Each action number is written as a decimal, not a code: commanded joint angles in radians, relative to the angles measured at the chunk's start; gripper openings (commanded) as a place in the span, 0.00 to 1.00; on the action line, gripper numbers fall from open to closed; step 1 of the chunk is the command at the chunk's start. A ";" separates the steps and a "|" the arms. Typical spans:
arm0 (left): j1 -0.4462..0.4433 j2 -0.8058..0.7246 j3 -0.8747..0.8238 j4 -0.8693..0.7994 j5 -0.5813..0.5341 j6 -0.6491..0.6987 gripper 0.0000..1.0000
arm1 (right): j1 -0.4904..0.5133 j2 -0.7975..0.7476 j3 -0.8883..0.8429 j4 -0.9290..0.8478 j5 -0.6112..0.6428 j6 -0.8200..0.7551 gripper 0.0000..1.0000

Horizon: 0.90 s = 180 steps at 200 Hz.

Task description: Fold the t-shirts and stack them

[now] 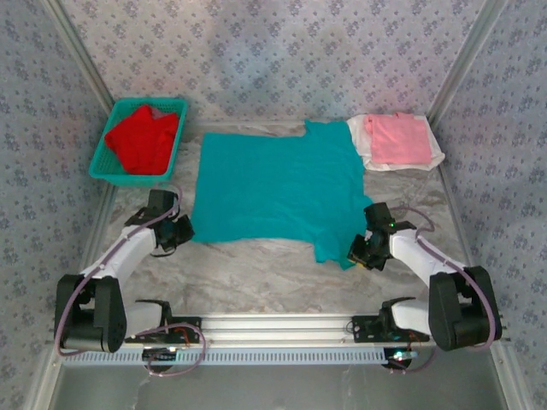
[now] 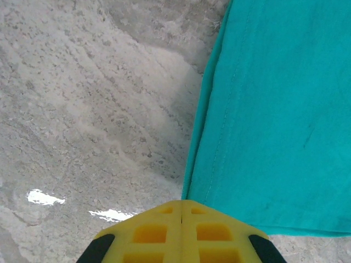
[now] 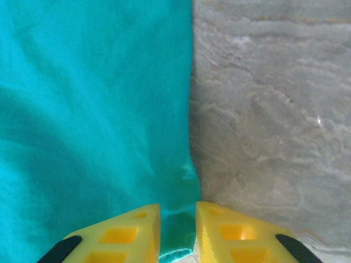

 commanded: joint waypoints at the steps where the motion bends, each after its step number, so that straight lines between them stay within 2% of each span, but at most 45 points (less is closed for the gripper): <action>1: 0.008 -0.020 -0.011 -0.009 -0.003 -0.012 0.00 | -0.003 0.006 -0.011 0.036 -0.015 0.003 0.16; 34: 0.025 -0.082 -0.007 -0.039 0.005 -0.024 0.00 | -0.013 -0.065 0.003 -0.049 0.006 0.002 0.00; 101: 0.096 -0.205 -0.060 -0.113 0.057 -0.077 0.00 | -0.094 -0.370 -0.004 -0.278 0.044 0.063 0.00; 122: 0.102 -0.257 -0.076 -0.131 0.061 -0.092 0.00 | -0.101 -0.455 0.002 -0.299 0.056 0.101 0.00; 153: 0.105 -0.353 -0.093 -0.155 0.065 -0.105 0.00 | -0.115 -0.487 0.051 -0.327 0.062 0.081 0.00; 180: 0.105 -0.373 -0.116 -0.164 0.093 -0.119 0.00 | -0.115 -0.490 0.038 -0.322 0.052 0.079 0.00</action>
